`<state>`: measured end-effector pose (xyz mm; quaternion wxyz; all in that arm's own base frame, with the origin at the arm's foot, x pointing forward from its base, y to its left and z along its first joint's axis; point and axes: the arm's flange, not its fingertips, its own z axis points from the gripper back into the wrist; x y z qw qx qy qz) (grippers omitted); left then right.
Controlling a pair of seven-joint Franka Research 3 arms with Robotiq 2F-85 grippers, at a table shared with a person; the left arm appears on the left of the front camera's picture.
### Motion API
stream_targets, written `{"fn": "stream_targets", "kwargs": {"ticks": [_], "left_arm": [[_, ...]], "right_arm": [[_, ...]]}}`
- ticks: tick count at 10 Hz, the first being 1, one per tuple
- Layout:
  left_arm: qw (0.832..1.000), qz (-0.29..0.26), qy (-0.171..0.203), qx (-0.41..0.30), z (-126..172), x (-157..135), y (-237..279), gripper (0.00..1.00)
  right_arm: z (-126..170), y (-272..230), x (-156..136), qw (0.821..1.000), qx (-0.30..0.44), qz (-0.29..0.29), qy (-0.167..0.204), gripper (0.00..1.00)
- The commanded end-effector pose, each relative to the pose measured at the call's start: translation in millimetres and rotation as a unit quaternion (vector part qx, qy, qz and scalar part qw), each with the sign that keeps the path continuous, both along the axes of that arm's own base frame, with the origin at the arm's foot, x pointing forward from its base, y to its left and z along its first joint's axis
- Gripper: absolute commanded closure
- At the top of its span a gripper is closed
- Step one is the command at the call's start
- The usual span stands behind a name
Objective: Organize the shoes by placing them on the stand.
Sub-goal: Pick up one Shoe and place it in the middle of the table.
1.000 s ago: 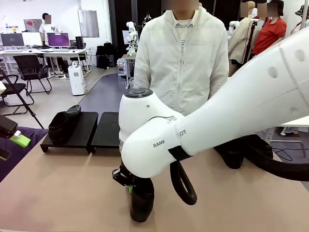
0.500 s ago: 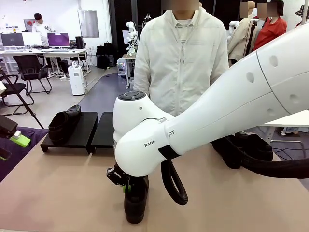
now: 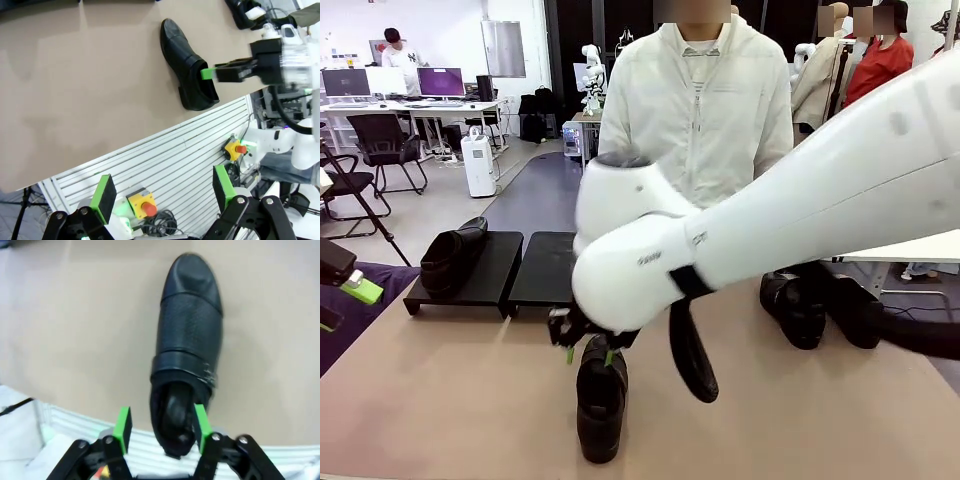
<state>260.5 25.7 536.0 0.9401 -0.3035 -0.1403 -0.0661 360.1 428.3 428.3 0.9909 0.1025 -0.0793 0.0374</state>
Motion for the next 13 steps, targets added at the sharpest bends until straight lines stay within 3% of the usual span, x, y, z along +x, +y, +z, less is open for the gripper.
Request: {"fn": "stream_targets", "kwargs": {"ticks": [1,4,5,7,9,10,11,13], "left_arm": [[1.0,-0.008,-0.004,-0.007,0,0,2,0.0],[1.0,-0.008,-0.004,-0.007,0,0,2,0.0],[1.0,-0.008,-0.004,-0.007,0,0,2,0.0],[1.0,-0.008,-0.004,-0.007,0,0,2,0.0],[1.0,-0.008,-0.004,-0.007,0,0,2,0.0],[1.0,-0.008,-0.004,-0.007,0,0,2,0.0],[1.0,-0.008,-0.004,-0.007,0,0,2,0.0],[1.0,-0.008,-0.004,-0.007,0,0,2,0.0]], "right_arm": [[45,-92,-17,0.999,0.027,0.01,-0.012,0.0],[115,-273,-27,0.998,0.065,0.019,0.012,0.0],[129,-329,-35,0.991,0.13,0.007,0.037,0.0],[123,-420,-54,0.977,0.185,-0.091,0.06,0.0],[77,-464,-65,0.955,0.268,-0.115,0.056,0.0],[53,-461,-60,0.962,0.249,-0.104,0.042,0.0],[107,-471,-75,0.965,0.23,-0.111,0.066,0.0],[107,-471,-75,0.965,0.23,-0.111,0.066,0.0]]}}
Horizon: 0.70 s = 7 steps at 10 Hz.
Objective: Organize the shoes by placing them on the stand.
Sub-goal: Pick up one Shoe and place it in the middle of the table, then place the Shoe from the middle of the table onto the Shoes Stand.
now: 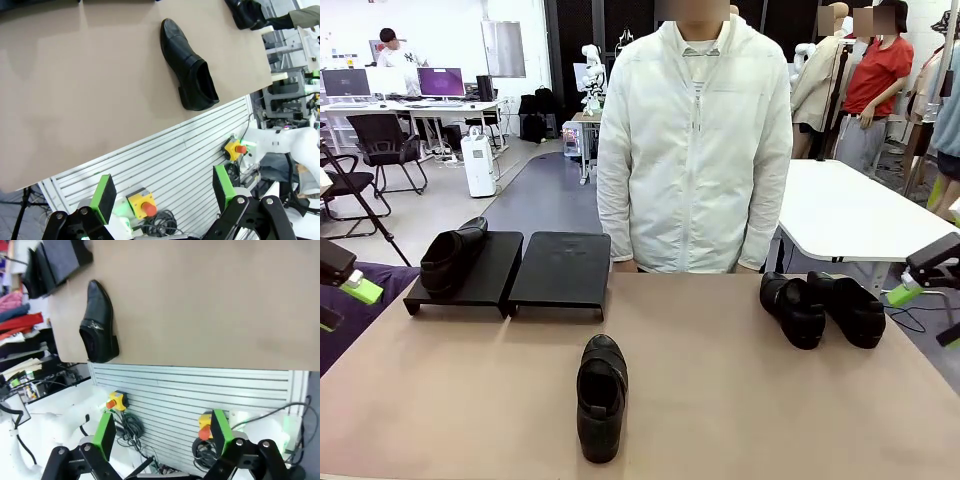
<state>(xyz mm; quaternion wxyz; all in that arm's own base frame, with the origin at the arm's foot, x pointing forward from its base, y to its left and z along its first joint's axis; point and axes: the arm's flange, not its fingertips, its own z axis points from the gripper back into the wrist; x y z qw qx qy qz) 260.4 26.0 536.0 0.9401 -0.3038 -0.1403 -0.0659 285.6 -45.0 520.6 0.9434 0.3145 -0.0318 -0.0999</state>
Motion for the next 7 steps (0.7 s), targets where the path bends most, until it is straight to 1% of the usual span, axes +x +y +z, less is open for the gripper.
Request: {"fn": "stream_targets", "kwargs": {"ticks": [1,7], "left_arm": [[1.0,-0.008,-0.004,-0.007,0.2,-0.4,1.8,0.0],[1.0,-0.008,-0.004,-0.007,0.2,-0.4,1.8,0.0]], "right_arm": [[14.8,1.9,-0.6,1.0,0.006,0.001,0.0,0.0],[14.8,1.9,-0.6,1.0,0.006,0.001,0.0,0.0]]}}
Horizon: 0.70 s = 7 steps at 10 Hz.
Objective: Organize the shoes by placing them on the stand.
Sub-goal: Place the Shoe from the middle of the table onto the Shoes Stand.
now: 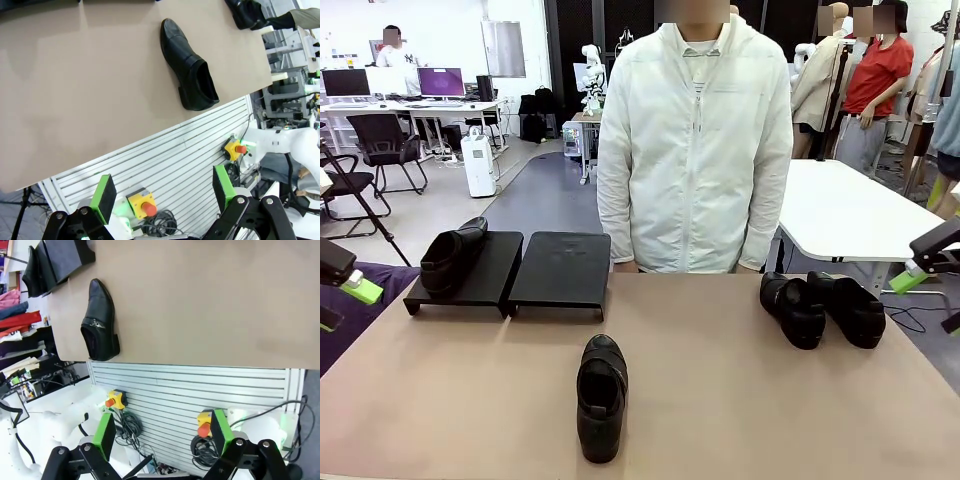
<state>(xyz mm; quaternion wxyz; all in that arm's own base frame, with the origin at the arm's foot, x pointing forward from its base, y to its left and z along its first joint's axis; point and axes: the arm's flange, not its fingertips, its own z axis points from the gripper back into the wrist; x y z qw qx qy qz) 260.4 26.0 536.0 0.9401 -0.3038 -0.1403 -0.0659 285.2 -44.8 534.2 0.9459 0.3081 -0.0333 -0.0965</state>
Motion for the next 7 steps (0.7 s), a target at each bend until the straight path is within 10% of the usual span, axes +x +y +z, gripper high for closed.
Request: {"fn": "stream_targets", "kwargs": {"ticks": [1,4,7], "left_arm": [[1.0,-0.008,-0.004,-0.007,0,0,2,0.0],[1.0,0.0,0.0,0.0,0,0,0,0.0],[0.985,-0.09,0.063,0.131,15,31,-184,0.0]], "right_arm": [[1,2,0,1.0,0.013,-0.001,0.001,0.0],[1,2,0,1.0,0.013,-0.001,0.001,0.0],[1,2,0,1.0,0.013,-0.001,0.001,0.0]]}}
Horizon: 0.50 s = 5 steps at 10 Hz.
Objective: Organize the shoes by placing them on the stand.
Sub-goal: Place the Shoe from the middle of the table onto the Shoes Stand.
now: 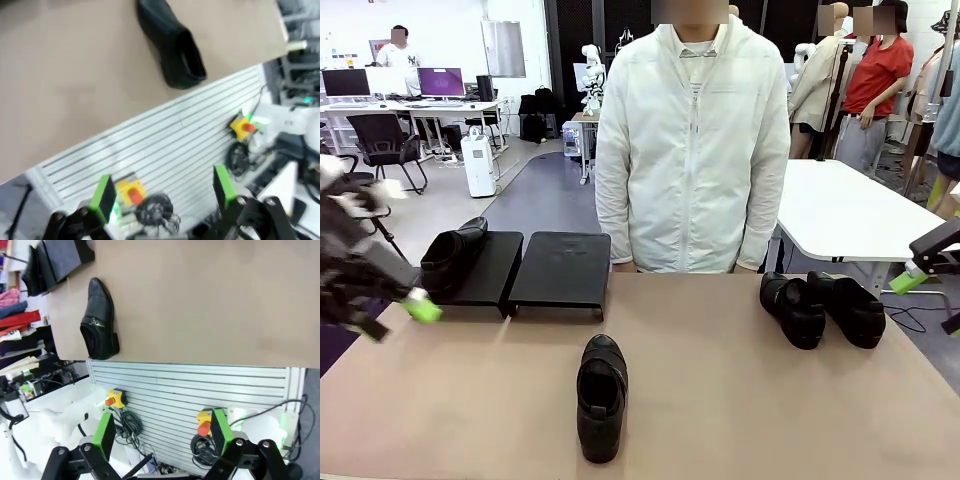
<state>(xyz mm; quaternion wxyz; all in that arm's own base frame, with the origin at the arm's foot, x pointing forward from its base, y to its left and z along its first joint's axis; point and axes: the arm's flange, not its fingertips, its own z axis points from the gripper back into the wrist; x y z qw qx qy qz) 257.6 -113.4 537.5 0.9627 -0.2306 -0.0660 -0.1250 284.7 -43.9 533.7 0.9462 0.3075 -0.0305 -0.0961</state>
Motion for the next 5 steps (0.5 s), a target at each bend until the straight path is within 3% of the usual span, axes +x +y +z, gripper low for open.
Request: {"fn": "stream_targets", "kwargs": {"ticks": [1,3,5], "left_arm": [[0.997,-0.031,0.019,0.068,10,53,-90,0.0],[0.993,0.024,0.028,0.114,-13,76,-146,0.0],[0.98,0.001,0.055,0.19,-25,72,-167,0.0]], "right_arm": [[2,1,0,1.0,0.013,-0.003,-0.001,0.0],[2,1,0,1.0,0.013,-0.003,-0.001,0.0],[2,1,0,1.0,0.013,-0.003,-0.001,0.0]]}}
